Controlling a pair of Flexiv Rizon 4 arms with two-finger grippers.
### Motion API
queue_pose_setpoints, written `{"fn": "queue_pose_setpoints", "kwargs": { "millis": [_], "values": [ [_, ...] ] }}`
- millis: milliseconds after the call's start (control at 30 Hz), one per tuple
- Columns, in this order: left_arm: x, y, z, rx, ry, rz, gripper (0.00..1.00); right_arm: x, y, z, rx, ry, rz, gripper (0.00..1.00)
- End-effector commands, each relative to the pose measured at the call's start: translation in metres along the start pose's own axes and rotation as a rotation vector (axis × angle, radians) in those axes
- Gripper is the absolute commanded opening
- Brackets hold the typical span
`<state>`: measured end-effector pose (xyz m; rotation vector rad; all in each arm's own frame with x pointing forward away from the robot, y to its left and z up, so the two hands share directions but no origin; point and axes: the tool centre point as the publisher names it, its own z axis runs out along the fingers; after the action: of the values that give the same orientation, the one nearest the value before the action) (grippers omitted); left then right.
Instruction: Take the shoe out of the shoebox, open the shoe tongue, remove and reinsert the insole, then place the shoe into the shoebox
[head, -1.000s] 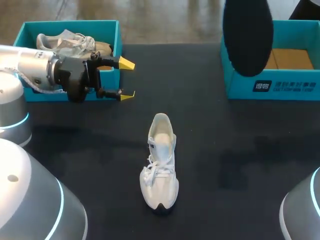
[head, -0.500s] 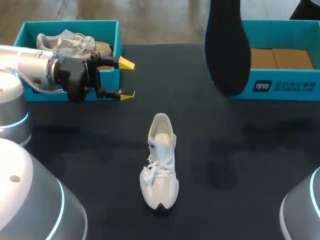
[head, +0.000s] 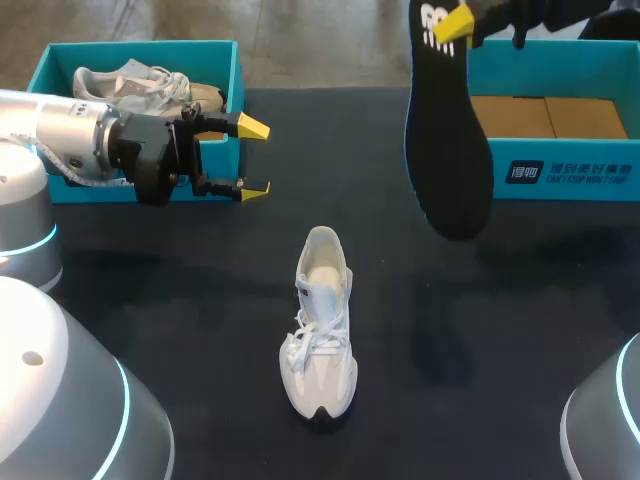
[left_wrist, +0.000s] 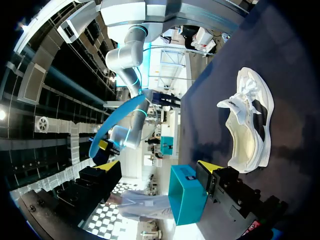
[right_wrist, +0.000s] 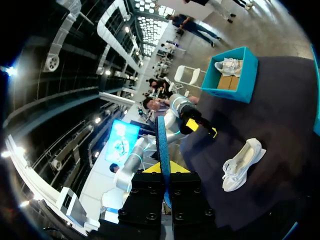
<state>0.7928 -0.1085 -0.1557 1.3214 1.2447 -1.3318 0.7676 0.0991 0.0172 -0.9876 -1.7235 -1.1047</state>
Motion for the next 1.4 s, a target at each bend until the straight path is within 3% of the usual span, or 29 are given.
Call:
{"fn": "queue_pose_setpoints", "kwargs": {
  "millis": [33,367,900,933,1200,1400],
  "values": [
    [0.001,-0.001,0.001,-0.003,-0.001,0.002,1.00,-0.015,0.016,-0.001,0.014,0.013,0.003,0.00],
    [0.001,-0.001,0.001,-0.003,-0.001,0.002,1.00,-0.039,0.059,-0.009,0.009,-0.013,0.030,0.00],
    [0.001,-0.001,0.001,-0.003,-0.001,0.002,1.00,-0.039,0.059,-0.009,0.009,-0.013,0.030,0.00],
    [0.001,-0.001,0.001,-0.003,-0.001,0.002,1.00,-0.040,0.062,-0.002,0.016,-0.017,0.028,0.00],
    [0.001,-0.001,0.001,-0.003,-0.001,0.002,1.00,-0.085,0.078,0.042,0.082,0.044,0.155,0.00],
    [0.001,-0.001,0.001,-0.003,-0.001,0.002,1.00,-0.112,0.090,0.055,0.079,0.042,0.216,0.00]
  ]
}}
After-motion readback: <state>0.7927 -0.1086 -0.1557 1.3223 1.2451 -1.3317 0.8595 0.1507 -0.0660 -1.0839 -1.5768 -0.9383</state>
